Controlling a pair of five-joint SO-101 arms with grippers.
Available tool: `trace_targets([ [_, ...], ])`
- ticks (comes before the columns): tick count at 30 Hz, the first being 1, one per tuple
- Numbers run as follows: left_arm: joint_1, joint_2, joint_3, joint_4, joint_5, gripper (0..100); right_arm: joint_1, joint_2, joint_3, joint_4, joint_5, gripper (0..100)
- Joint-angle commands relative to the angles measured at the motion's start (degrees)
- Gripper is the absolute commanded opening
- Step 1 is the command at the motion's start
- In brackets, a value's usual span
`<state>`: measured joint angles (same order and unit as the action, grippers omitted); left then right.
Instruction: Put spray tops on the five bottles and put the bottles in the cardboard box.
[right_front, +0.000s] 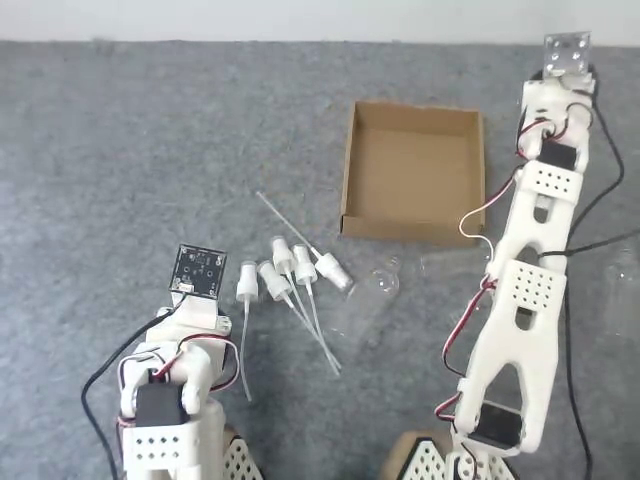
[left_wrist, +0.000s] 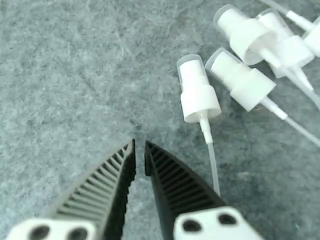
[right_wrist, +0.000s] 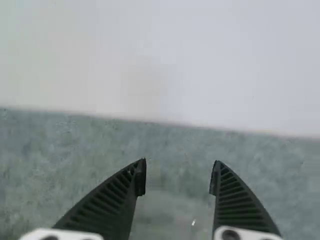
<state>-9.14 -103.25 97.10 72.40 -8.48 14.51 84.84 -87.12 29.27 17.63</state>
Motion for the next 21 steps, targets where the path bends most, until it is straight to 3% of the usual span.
trace_targets([
  [1,-0.26,-1.14,-0.57,0.0,-0.53,3,-0.13,-1.63,2.11,0.66,-0.18,19.1],
  [7,-0.26,-1.14,-0.57,0.0,-0.53,3,-0.04,-1.71,2.46,9.27,-0.09,19.1],
  [21,-0.35,-1.14,-0.57,0.0,-0.53,3,0.22,-1.1,-3.08,9.1,-0.62,19.1],
])
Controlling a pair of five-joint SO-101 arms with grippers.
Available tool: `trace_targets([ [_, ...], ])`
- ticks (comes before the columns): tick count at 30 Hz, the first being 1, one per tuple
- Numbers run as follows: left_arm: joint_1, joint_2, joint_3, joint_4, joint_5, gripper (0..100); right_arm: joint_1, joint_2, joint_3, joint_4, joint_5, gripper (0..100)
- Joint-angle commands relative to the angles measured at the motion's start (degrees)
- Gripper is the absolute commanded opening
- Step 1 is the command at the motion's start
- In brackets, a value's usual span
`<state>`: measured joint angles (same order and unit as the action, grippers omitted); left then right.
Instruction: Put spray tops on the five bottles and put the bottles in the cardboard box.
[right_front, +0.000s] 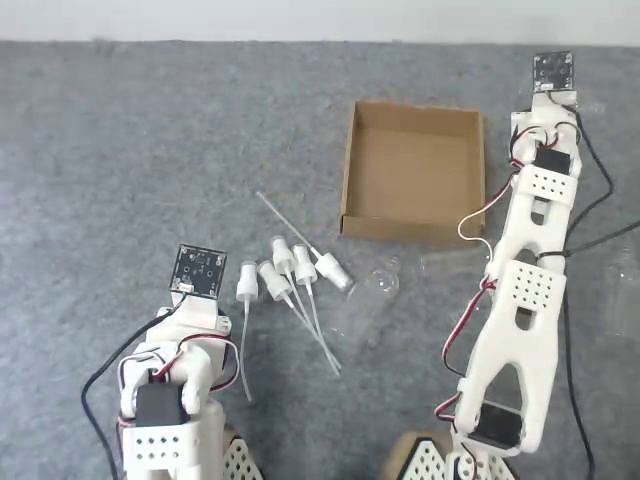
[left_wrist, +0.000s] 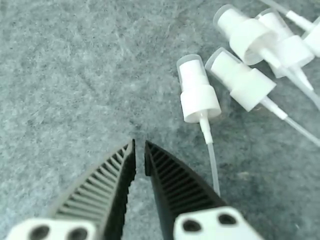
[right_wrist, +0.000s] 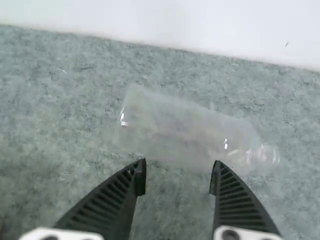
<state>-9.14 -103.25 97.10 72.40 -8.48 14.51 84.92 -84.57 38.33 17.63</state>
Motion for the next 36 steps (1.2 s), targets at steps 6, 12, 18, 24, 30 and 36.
trace_targets([
  [6,-0.35,-1.14,-0.57,0.0,-0.53,3,-0.92,-0.84,0.18,-13.32,-0.18,19.1],
  [12,-0.35,-1.14,-0.57,0.0,-0.53,3,-0.75,-0.92,6.51,-8.92,-0.18,19.1],
  [18,-0.35,-1.14,-0.57,0.0,-0.53,3,1.45,-1.36,2.81,2.77,-0.53,19.1],
  [24,-0.35,-1.14,-0.57,0.0,-0.53,3,3.03,-4.7,-12.31,34.95,-0.62,19.1],
  [30,-0.35,-1.14,-0.57,0.0,-0.53,3,2.15,-24.84,-11.69,62.64,-0.62,19.1],
  [36,-0.26,-1.14,-0.57,0.0,-0.53,3,4.0,-41.63,-0.97,65.01,-0.44,13.5],
])
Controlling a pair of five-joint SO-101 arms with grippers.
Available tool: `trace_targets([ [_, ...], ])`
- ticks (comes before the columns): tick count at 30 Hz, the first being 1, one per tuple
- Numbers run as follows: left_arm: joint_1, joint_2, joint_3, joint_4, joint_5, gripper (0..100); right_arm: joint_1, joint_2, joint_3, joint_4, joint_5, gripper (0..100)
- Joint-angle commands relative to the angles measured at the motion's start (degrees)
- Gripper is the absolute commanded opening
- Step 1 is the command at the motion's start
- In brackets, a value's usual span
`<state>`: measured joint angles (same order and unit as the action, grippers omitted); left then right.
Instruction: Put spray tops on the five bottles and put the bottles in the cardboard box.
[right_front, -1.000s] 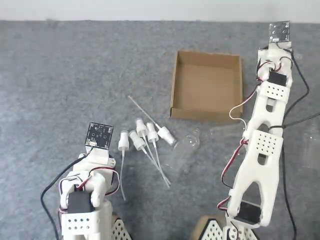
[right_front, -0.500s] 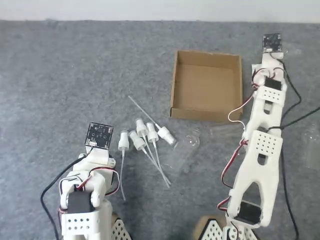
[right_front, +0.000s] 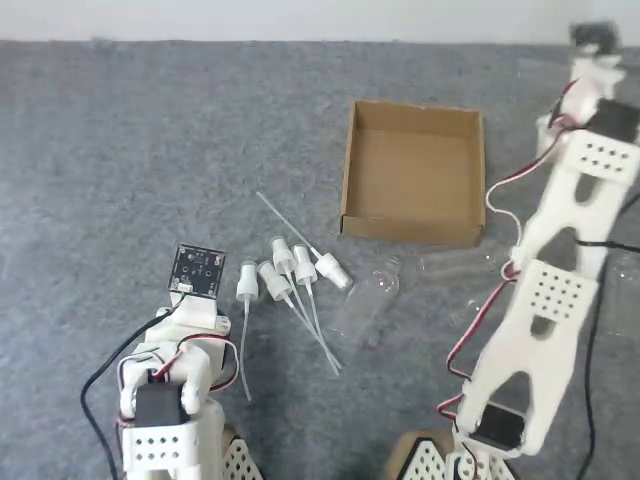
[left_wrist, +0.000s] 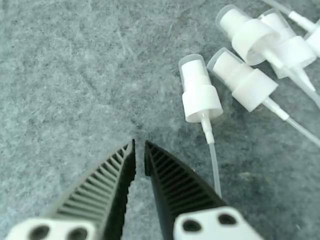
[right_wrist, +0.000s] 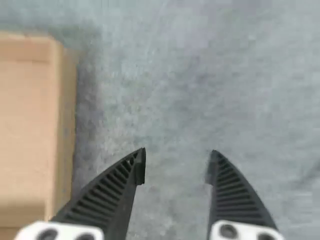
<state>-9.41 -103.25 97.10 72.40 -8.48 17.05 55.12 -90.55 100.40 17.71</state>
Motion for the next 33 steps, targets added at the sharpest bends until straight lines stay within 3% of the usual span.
trace_targets([
  [1,0.0,-1.14,-0.57,0.0,-0.53,3,1.89,-15.08,9.67,2.95,-0.35,12.4],
  [9,0.0,-1.14,-0.57,0.0,-0.53,3,2.51,-49.89,64.53,1.1,7.03,11.7],
  [18,0.0,-1.14,-0.57,-0.09,-0.44,3,4.7,-85.41,120.35,-22.29,7.91,12.0],
  [25,0.0,-1.14,-0.57,-0.09,-0.44,3,4.79,-106.51,148.4,-37.49,7.91,12.0],
  [33,0.0,-1.14,-0.57,-0.09,-0.44,3,4.7,-126.81,164.4,-38.2,7.91,12.1],
])
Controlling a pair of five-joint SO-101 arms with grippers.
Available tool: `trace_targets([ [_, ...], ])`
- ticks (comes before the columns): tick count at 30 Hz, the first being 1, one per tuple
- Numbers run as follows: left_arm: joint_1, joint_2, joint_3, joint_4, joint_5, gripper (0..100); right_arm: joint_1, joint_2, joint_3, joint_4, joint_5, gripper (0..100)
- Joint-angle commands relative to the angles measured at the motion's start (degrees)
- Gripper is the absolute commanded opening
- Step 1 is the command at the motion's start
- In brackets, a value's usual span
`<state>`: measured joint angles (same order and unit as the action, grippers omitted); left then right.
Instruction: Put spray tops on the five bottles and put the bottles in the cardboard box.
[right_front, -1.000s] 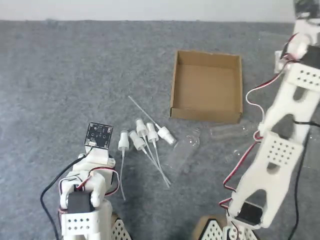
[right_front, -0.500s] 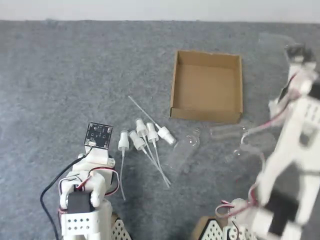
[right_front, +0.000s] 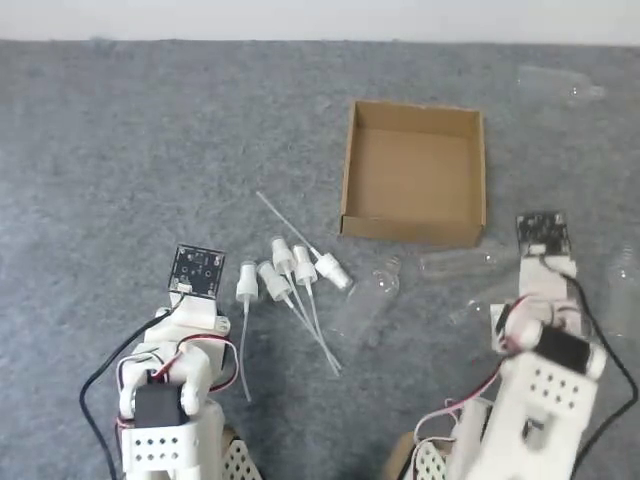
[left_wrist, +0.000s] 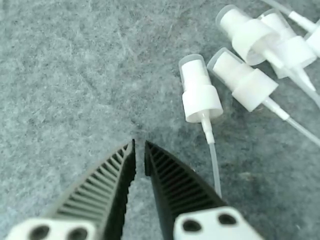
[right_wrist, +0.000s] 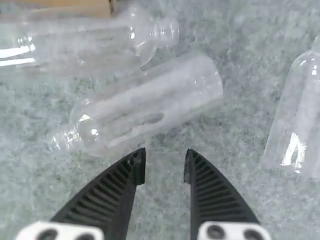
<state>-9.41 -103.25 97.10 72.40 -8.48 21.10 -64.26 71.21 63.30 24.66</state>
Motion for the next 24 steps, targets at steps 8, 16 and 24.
trace_targets([
  [8,0.0,-1.14,-0.57,-0.09,-0.53,3,0.66,-29.49,16.88,-1.19,0.97,12.1],
  [16,0.18,-1.14,-0.57,0.09,-0.53,3,0.75,-37.85,25.23,-4.09,0.97,12.1],
  [24,0.09,-1.14,-0.57,0.09,-0.53,3,0.75,-37.32,25.32,-4.0,0.97,11.8],
])
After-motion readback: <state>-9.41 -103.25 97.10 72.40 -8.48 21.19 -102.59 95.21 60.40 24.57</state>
